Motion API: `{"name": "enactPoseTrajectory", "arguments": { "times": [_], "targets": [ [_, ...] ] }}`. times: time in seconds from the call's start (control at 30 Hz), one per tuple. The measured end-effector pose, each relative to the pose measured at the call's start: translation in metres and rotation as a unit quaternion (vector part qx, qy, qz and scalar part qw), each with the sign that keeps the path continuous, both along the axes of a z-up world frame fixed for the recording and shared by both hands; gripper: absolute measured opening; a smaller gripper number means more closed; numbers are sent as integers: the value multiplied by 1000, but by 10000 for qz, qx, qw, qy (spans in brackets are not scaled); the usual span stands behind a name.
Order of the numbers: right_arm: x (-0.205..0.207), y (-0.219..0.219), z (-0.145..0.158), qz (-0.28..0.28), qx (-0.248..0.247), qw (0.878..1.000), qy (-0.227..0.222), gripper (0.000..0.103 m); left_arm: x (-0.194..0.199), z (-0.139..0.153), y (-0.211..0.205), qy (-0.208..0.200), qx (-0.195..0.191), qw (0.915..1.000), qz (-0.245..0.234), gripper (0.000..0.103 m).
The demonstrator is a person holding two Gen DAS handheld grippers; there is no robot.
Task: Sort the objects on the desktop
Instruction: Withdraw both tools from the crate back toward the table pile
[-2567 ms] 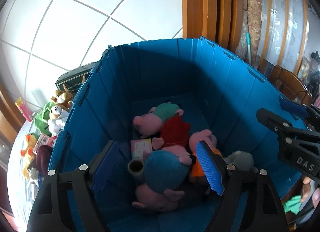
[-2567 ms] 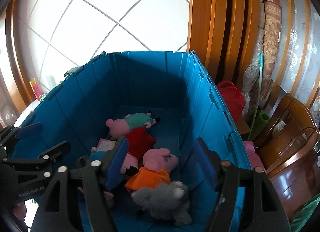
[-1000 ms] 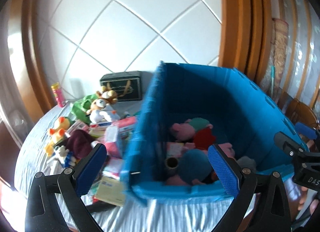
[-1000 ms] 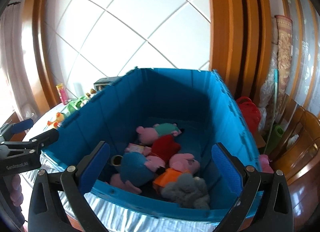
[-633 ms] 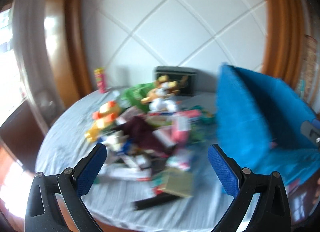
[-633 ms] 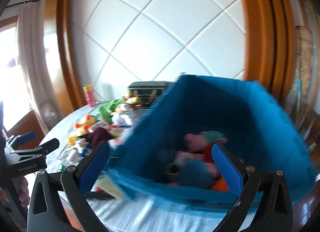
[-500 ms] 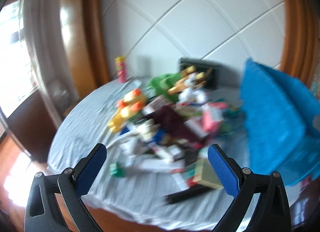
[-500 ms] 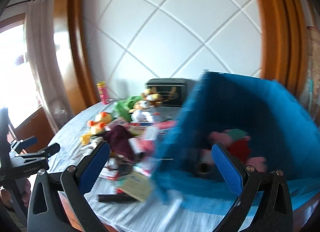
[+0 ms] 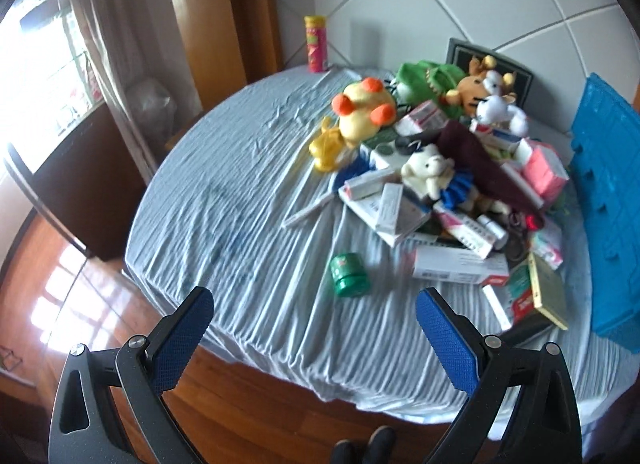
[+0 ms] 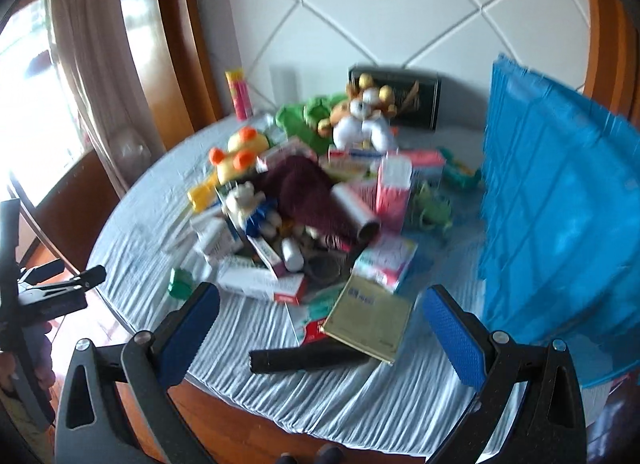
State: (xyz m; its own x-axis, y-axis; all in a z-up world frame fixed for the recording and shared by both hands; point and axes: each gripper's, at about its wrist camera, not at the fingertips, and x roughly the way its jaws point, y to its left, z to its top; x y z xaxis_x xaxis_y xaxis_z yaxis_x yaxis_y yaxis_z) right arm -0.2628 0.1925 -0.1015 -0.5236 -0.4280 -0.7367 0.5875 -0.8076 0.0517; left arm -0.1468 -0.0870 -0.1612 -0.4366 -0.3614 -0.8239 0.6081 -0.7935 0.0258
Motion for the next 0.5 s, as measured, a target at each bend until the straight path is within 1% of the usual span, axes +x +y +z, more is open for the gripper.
{"name": "enactPoseTrajectory", "arguments": {
  "times": [0.13, 0.2, 0.23, 0.43, 0.5],
  "targets": [
    [-21, -9, -28, -7, 26, 9996, -273, 103, -13, -26, -5, -188, 121, 9997, 11, 101],
    [-30, -11, -41, -94, 59, 9991, -408, 103, -20, -39, -8, -310, 195, 9993, -41, 100],
    [-32, -11, -47, -192, 83, 9987, -471, 103, -23, -46, -9, -372, 234, 9990, -68, 98],
    [-34, -15, -75, -839, 239, 9931, -786, 103, -47, -85, -25, -695, 407, 9960, -382, 98],
    [-35, -16, -85, -1053, 291, 9900, -891, 103, -57, -99, -33, -773, 440, 9946, -542, 95]
  ]
}}
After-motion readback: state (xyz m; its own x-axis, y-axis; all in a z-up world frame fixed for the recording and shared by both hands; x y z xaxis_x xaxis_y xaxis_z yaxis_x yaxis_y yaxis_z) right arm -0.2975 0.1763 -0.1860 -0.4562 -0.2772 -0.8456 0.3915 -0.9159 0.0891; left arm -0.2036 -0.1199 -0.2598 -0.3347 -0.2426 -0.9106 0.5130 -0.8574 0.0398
